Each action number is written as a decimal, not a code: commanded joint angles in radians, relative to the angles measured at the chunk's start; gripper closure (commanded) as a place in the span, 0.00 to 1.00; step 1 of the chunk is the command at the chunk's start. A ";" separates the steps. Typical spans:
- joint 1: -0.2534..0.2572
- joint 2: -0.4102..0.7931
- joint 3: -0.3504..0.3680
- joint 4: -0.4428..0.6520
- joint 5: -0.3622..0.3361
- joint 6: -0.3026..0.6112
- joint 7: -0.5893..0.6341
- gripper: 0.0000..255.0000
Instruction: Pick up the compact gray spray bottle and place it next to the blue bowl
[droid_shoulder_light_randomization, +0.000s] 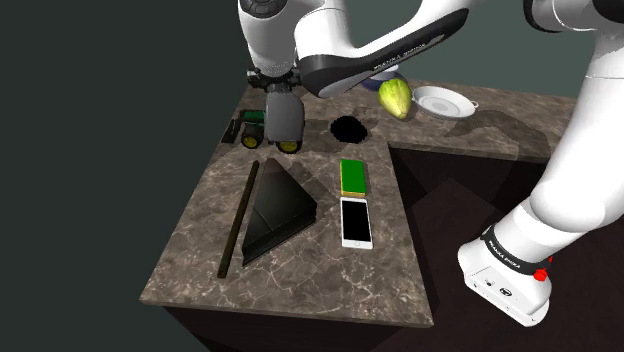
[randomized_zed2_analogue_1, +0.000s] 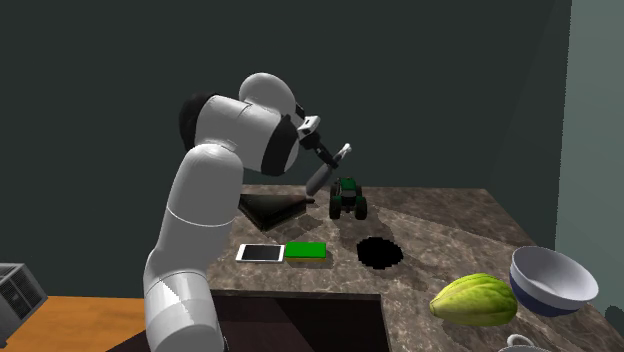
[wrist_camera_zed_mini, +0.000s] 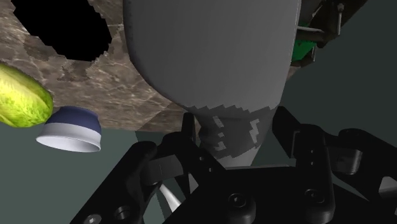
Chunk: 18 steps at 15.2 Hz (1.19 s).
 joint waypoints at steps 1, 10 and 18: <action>-0.002 -0.011 0.007 0.013 0.016 -0.012 -0.019 1.00; -0.015 -0.054 0.034 0.073 0.075 -0.060 -0.100 1.00; -0.016 -0.078 0.050 0.142 0.116 -0.113 -0.171 1.00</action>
